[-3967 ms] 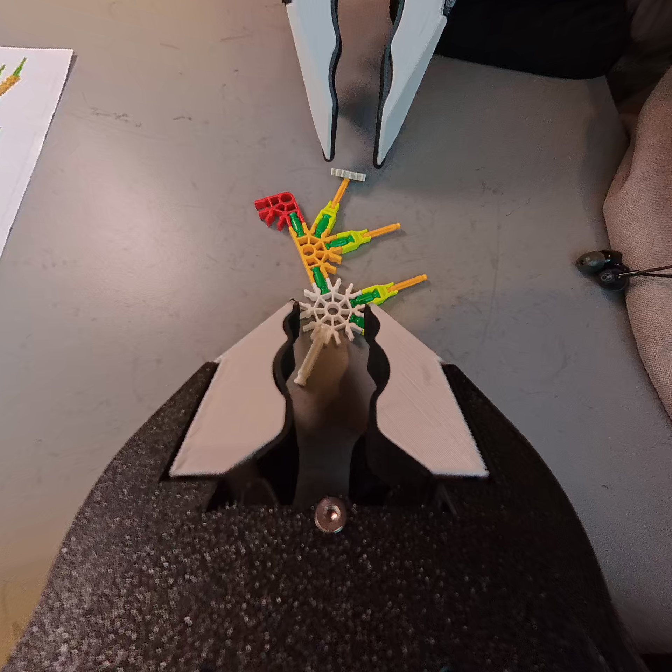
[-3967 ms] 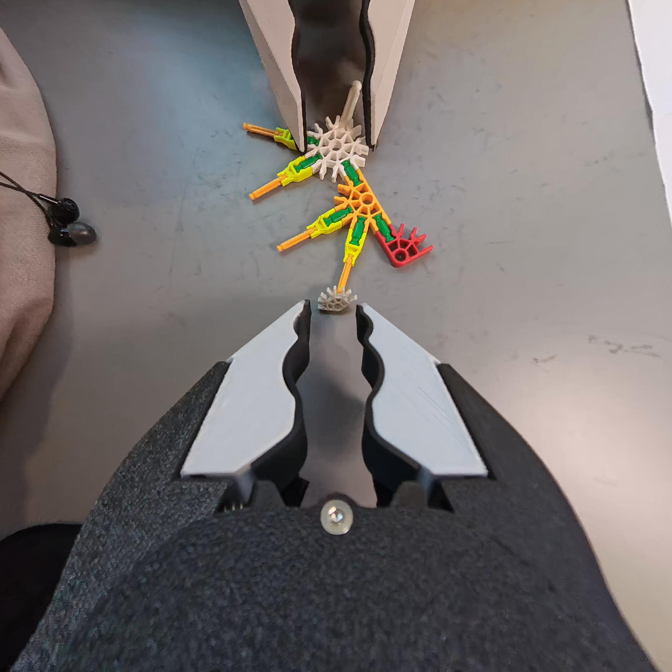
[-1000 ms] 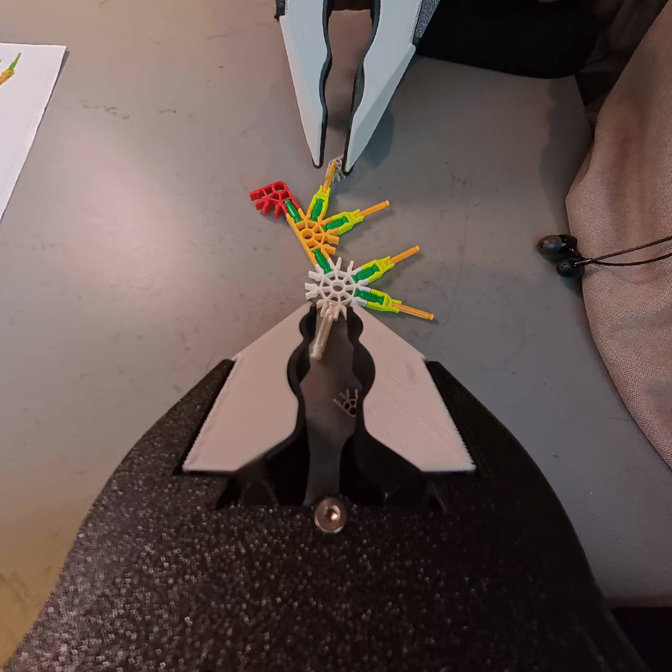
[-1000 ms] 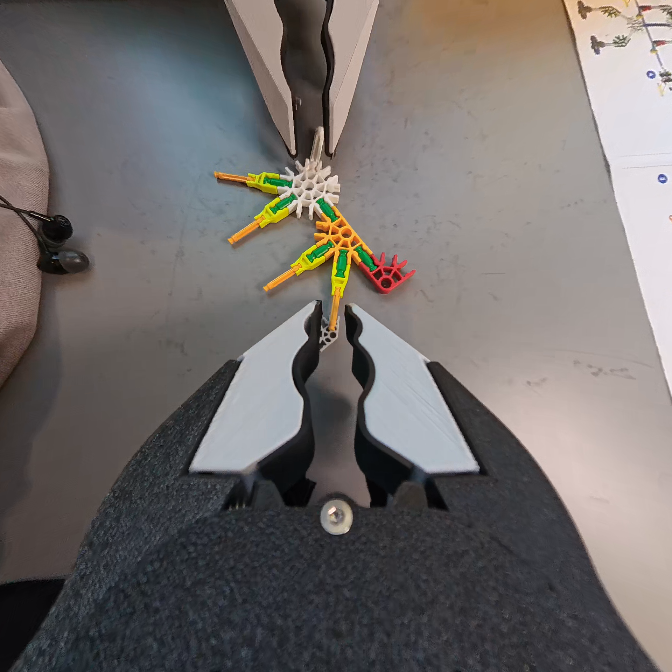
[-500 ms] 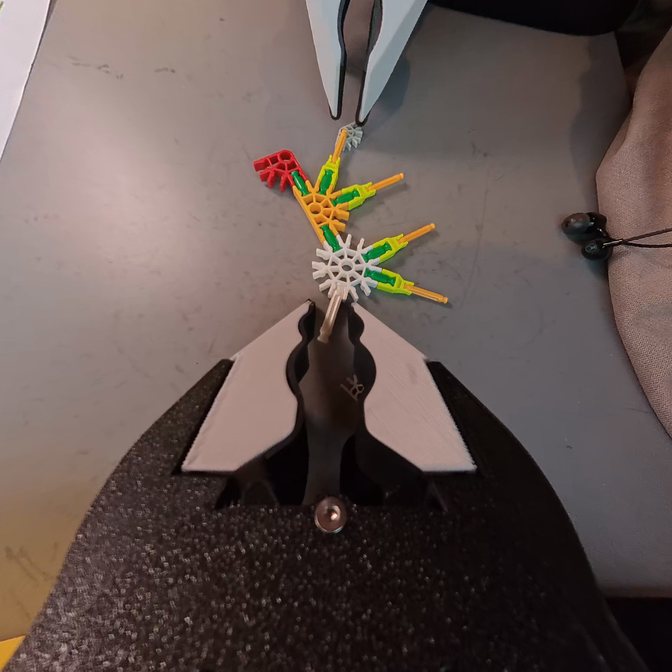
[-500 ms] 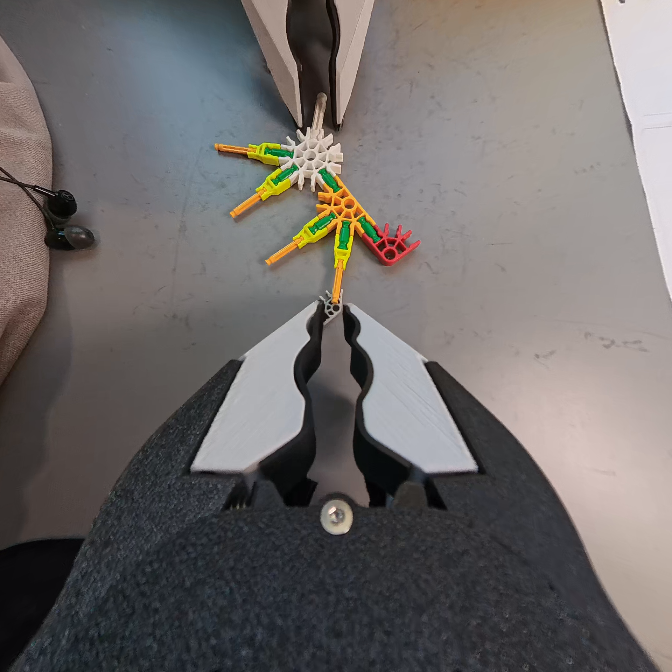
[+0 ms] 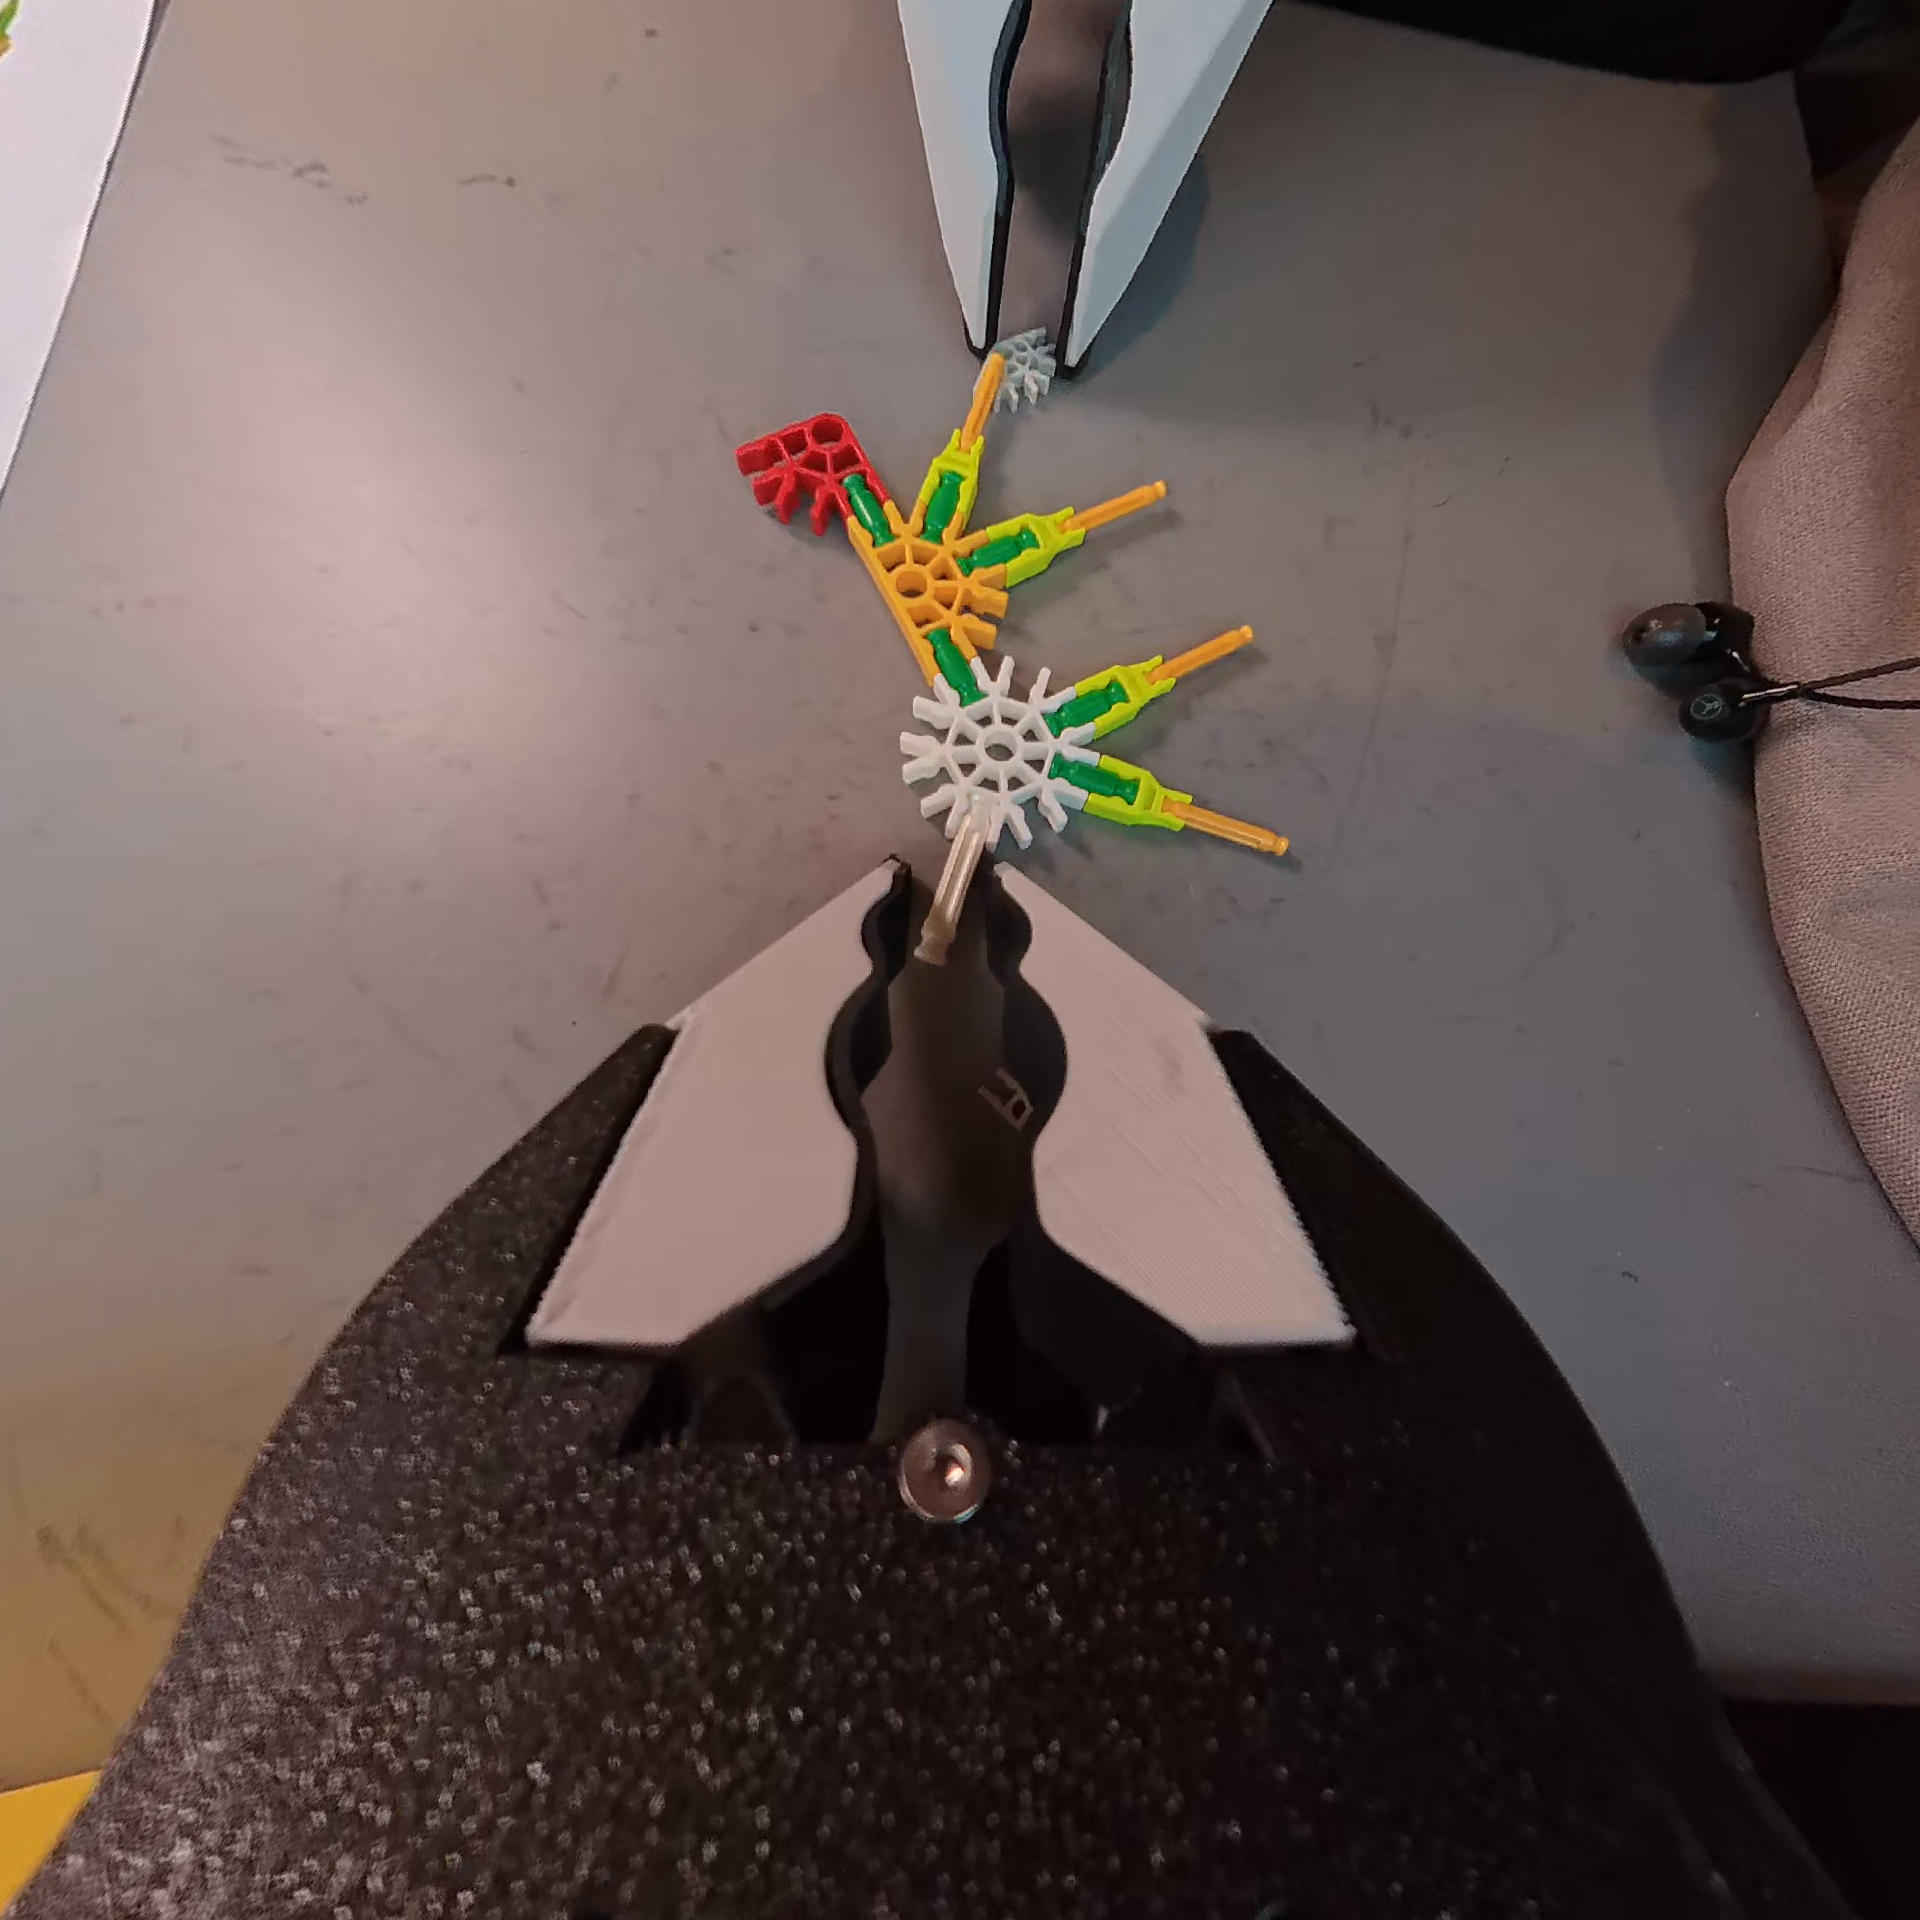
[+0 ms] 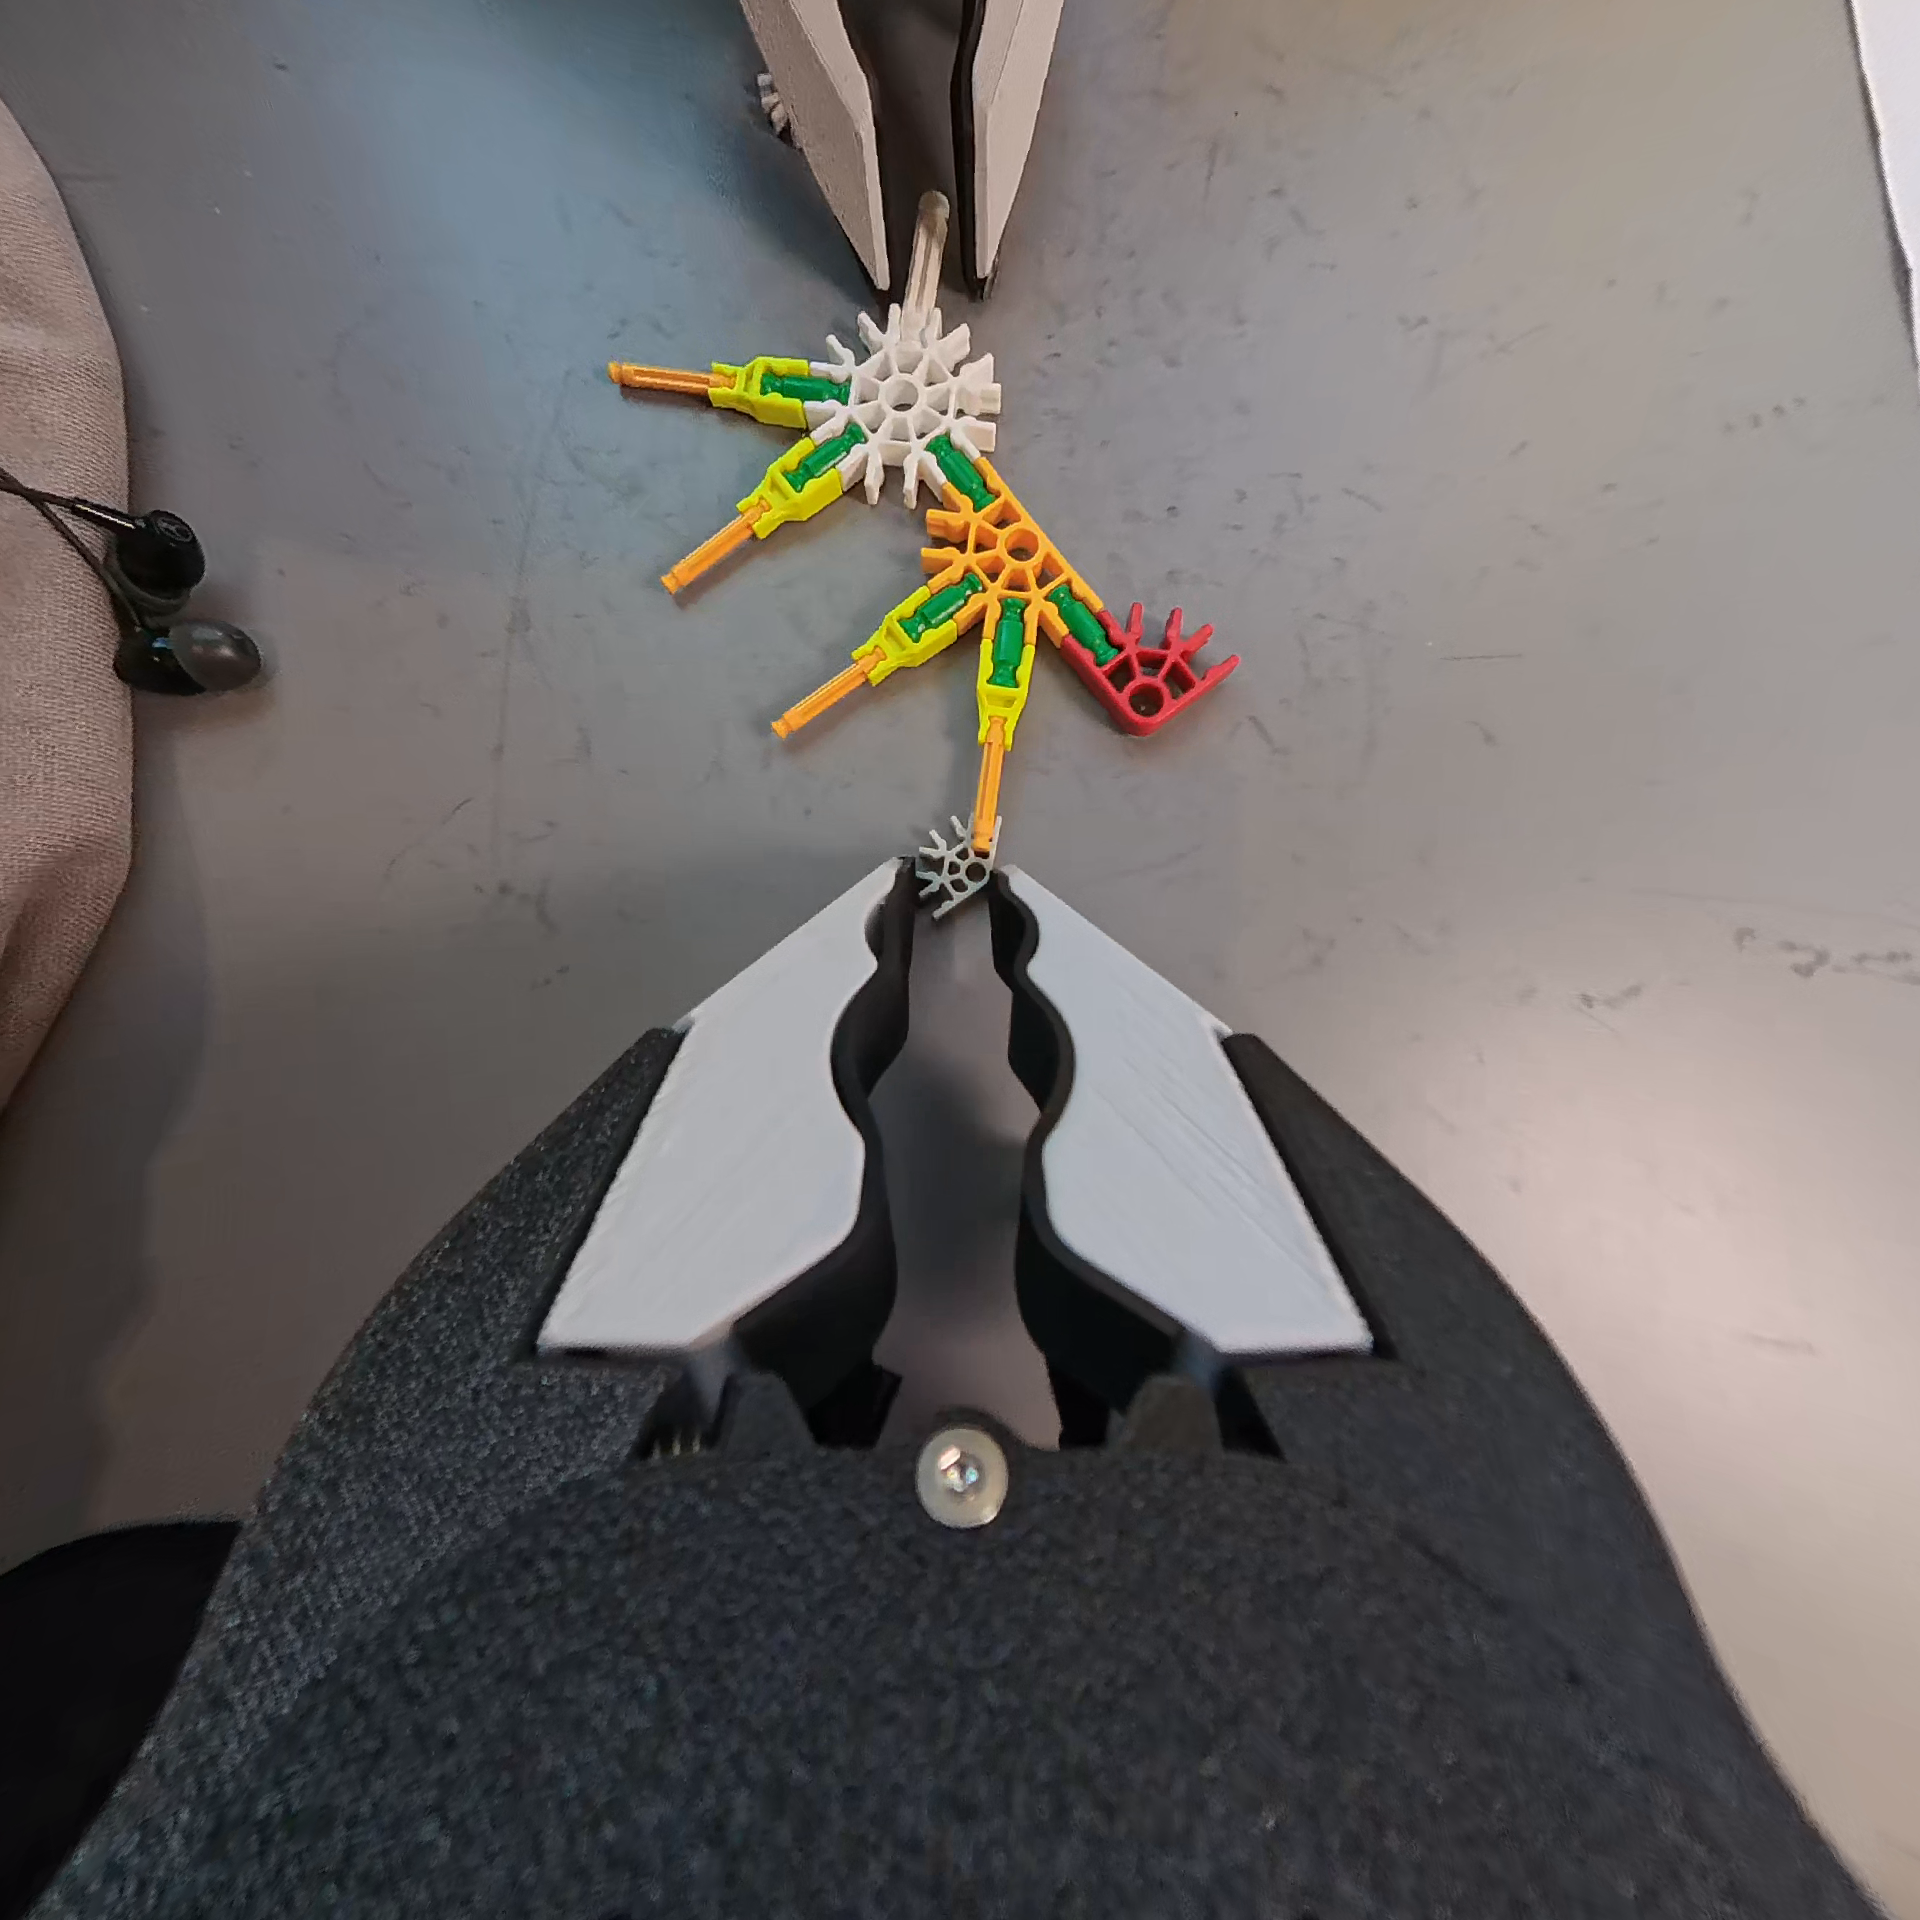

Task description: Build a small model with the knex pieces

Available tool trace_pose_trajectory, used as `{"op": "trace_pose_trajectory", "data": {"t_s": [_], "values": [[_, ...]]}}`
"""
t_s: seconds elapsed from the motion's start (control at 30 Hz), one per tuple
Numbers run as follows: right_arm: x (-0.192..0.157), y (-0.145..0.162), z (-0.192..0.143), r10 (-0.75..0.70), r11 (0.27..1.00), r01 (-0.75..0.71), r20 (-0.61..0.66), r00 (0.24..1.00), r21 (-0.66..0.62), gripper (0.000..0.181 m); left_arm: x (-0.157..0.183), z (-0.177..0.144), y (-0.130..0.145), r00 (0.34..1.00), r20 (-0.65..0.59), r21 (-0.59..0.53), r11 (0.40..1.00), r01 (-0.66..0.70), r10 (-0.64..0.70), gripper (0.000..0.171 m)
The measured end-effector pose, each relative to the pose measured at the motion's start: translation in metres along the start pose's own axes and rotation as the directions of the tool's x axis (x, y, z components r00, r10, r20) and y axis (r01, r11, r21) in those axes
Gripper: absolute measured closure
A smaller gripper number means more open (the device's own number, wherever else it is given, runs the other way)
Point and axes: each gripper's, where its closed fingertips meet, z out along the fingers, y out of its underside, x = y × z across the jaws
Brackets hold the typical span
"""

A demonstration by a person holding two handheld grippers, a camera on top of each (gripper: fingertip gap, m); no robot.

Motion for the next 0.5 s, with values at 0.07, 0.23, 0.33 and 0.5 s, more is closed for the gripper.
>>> {"op": "trace_pose_trajectory", "data": {"t_s": [0.07,0.23,0.33,0.5], "values": [[0.0003,0.0004,-0.0004,0.000,1.000,0.000,-0.003,1.000,-0.001,0.168,0.0000,0.0001,0.0000,1.000,0.001,-0.001,1.000,0.000,0.000,0.158],[0.0010,0.0014,-0.0011,0.007,1.000,-0.007,-0.007,1.000,-0.006,0.168,0.0001,-0.0001,0.0001,1.000,0.003,-0.002,1.000,0.000,0.000,0.158],[0.0011,0.0017,-0.0014,0.007,1.000,-0.007,-0.009,1.000,-0.008,0.168,0.0001,0.0000,0.0000,1.000,0.003,-0.002,1.000,0.000,0.000,0.158],[0.0017,0.0021,-0.0018,0.007,1.000,-0.007,-0.012,1.000,-0.009,0.168,0.0004,-0.0001,-0.0004,1.000,0.005,0.000,1.000,-0.004,0.004,0.160]]}}
